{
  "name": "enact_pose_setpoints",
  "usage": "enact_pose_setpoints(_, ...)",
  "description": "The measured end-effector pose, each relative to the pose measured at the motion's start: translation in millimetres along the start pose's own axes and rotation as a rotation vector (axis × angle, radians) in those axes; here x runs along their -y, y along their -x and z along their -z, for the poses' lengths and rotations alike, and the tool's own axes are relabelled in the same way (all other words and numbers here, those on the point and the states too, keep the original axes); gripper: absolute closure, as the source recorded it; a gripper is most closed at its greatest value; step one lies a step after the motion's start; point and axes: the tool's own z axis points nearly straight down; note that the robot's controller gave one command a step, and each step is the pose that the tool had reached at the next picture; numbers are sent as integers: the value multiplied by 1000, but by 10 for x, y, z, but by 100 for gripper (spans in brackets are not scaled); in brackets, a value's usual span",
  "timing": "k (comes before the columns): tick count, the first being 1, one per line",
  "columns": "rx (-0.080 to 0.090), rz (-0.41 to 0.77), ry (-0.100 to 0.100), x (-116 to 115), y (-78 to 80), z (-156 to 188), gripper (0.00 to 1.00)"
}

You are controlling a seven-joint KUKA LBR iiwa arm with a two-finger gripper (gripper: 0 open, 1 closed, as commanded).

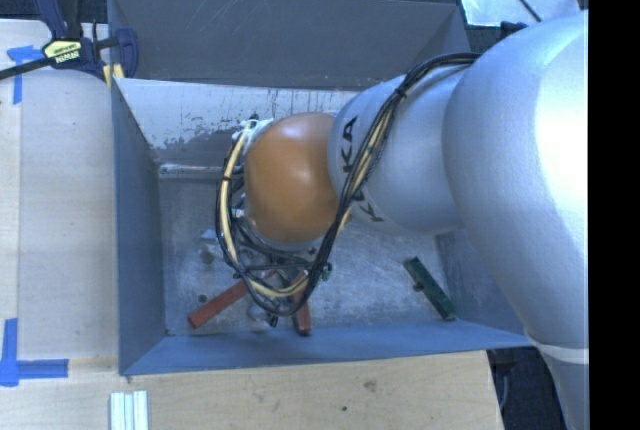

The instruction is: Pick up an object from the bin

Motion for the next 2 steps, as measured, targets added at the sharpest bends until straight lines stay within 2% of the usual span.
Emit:
enact_pose_setpoints(1, 1, -3, 0, 3, 2, 1, 0)
enact_pose_setpoints(2, 4, -4, -1, 7, 14, 15, 100)
